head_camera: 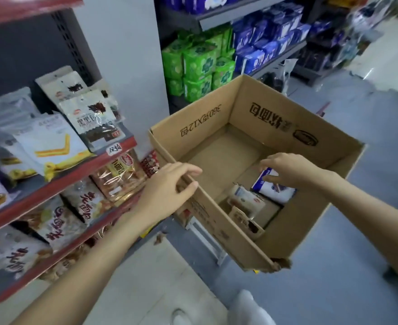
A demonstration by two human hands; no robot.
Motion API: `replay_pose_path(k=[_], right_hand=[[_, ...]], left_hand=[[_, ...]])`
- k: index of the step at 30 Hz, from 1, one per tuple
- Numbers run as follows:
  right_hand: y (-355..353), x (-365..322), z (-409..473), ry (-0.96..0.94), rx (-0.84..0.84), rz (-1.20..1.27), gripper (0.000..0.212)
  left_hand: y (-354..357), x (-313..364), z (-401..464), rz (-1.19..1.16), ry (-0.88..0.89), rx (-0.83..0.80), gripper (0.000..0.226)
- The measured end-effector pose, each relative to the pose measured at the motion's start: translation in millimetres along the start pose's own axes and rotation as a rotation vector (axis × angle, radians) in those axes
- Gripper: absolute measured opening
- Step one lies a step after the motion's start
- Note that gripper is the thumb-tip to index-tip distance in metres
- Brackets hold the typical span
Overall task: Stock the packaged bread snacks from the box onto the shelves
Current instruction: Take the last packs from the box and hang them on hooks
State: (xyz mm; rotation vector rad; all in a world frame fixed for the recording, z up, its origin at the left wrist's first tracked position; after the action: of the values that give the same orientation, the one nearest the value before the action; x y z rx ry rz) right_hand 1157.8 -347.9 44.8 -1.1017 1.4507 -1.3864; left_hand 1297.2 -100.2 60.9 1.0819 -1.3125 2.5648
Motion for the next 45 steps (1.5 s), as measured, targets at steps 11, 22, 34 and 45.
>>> replay_pose_path(k=[11, 22, 34, 45], right_hand=[[89, 108, 90, -0.482, -0.271, -0.307, 0.044], [234, 154, 121, -0.682, -0.559, -0.208, 0.048], [247, 169, 123, -0.572, -0.85, -0.071, 0.054], [124, 165, 153, -0.456, -0.287, 0.087, 0.046]], left_hand=[[175, -5, 85, 0.342, 0.022, -0.436, 0.036], [282, -23, 70, 0.382, -0.269, -0.594, 0.037], [277, -32, 59, 0.301, -0.383, -0.619, 0.033], [239, -23, 68, 0.147, -0.706, -0.112, 0.051]])
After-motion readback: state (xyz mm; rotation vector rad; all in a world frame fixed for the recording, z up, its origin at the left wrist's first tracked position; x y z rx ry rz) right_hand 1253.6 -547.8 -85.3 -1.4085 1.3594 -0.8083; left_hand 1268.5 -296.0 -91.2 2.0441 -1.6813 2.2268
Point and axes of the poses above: each hand's wrist, its own z-axis towards the middle knuckle, its own y-axis out of the palm, x = y × z, the point moved 4 cm from there along z, towards the middle knuckle, and after that the axes turned 15 degrees about x, right-handed, at the moved point
